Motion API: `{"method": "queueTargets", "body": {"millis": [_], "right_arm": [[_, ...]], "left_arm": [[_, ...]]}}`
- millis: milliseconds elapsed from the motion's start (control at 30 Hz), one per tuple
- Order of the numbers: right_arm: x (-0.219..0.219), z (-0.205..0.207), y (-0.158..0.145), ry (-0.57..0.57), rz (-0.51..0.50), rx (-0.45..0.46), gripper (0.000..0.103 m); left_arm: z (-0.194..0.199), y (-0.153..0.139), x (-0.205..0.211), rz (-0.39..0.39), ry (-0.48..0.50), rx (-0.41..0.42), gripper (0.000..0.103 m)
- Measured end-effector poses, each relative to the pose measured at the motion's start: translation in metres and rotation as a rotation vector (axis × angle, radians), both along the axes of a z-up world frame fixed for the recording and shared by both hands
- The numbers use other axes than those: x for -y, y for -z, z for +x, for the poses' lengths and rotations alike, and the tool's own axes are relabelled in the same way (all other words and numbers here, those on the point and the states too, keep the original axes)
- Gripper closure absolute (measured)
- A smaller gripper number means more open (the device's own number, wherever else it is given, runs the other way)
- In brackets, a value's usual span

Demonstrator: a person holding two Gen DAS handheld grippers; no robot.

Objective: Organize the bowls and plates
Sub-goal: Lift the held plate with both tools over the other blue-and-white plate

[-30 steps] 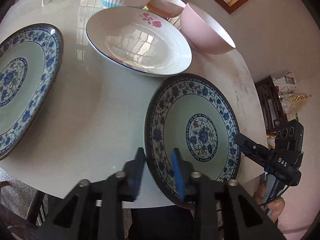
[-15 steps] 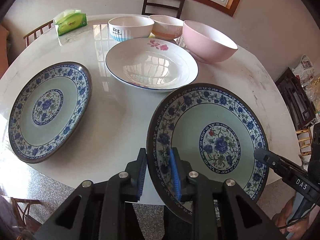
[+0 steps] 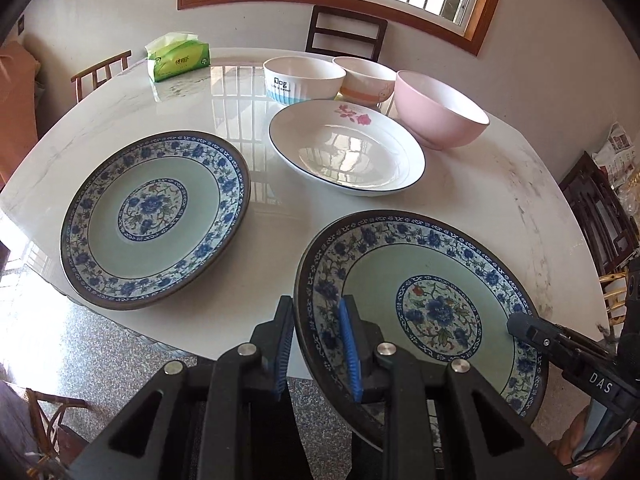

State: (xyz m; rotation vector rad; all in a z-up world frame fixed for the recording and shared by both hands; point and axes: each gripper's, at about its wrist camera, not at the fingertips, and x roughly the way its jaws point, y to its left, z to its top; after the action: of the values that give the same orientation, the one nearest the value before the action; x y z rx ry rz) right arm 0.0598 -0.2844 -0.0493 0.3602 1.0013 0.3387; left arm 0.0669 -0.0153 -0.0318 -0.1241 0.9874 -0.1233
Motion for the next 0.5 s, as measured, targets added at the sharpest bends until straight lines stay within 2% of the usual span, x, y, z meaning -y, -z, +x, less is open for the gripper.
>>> {"method": "queueTargets", "body": {"millis": [500], "right_arm": [[-0.038, 0.003, -0.023, -0.053, -0.044, 0.077, 0.078]], "left_arm": [[-0.007, -0.027, -0.036, -0.009, -0.08, 0.081, 0.08]]}}
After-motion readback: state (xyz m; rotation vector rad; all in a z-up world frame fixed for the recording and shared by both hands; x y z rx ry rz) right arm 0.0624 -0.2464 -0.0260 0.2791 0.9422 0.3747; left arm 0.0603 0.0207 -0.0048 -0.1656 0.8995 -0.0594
